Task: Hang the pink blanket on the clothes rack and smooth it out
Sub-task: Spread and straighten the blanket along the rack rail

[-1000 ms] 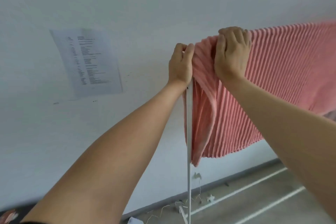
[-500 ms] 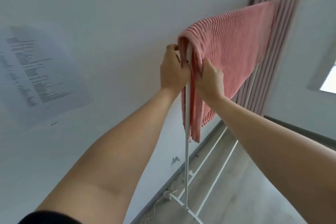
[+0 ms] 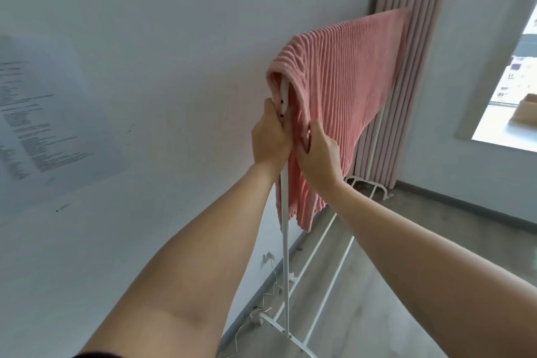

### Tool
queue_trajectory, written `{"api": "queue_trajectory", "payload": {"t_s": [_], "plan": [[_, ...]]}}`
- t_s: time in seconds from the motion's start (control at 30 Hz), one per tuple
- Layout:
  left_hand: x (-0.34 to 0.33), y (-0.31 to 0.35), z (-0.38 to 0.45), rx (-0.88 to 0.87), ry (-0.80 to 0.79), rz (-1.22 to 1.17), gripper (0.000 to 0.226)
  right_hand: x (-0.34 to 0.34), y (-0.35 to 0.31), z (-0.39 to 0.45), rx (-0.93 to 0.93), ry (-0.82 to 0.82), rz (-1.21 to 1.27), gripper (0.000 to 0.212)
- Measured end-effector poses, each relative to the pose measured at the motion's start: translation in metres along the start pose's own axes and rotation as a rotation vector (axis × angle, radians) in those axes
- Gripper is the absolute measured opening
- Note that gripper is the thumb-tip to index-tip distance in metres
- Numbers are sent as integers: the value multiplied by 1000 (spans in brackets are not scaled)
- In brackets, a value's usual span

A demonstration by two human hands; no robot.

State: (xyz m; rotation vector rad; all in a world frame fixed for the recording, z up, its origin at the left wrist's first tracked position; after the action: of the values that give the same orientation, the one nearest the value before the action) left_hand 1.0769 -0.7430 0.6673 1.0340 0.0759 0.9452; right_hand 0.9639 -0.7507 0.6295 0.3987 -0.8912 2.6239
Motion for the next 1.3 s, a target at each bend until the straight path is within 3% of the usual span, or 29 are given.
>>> {"api": "queue_trajectory", "payload": {"t_s": [0.1,0.23,0.4,0.47,0.53,0.6,0.73,0.9,0.97,1.07,1.2,1.3], "plan": [[-3,-22,-14,38,-62,-69,29,-16,13,-15,-95,3,-47,12],[-12,-52,-22,70,-158,-17,16,-28,32,-26,-227,9,-205,23],[-16,-67,-28,157,-122,-24,14,-35,39,-33,-230,-80,-275,20],[-19,-70,-30,206,-197,-61,3,-39,37,-39,-195,-125,-266,22],[-21,-69,-36,219,-323,-57,23,-40,35,-48,-182,-154,-225,20],[-24,-69,-39,191,-359,-16,28,-40,36,-59,-194,-180,-185,14],[-24,-75,-39,168,-288,32,9,-39,28,-62,-184,-160,-169,15],[-14,-80,-38,203,-174,99,17,-41,26,-59,-237,-125,-78,9],[-14,-79,-38,204,-161,65,14,-43,32,-63,-257,-134,-84,23],[-13,-80,-45,118,-165,56,11,-45,35,-72,-305,-152,-109,40],[-6,-82,-48,-62,-96,112,8,-51,36,-84,-383,-243,-151,43],[-3,-83,-48,-84,-44,142,10,-53,33,-89,-423,-316,-167,40]]}}
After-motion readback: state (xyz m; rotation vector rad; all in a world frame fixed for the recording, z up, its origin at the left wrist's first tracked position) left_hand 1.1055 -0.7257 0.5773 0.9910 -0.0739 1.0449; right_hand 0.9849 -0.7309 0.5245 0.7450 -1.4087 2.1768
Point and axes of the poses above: each hand's wrist, its own z-axis towards the middle knuckle, its own x-axis out of the back of the hand, y = z × x, the point moved 2 cm from there along z, towards the middle knuckle, and after that the axes turned 7 degrees about x, right-handed, at the moved point
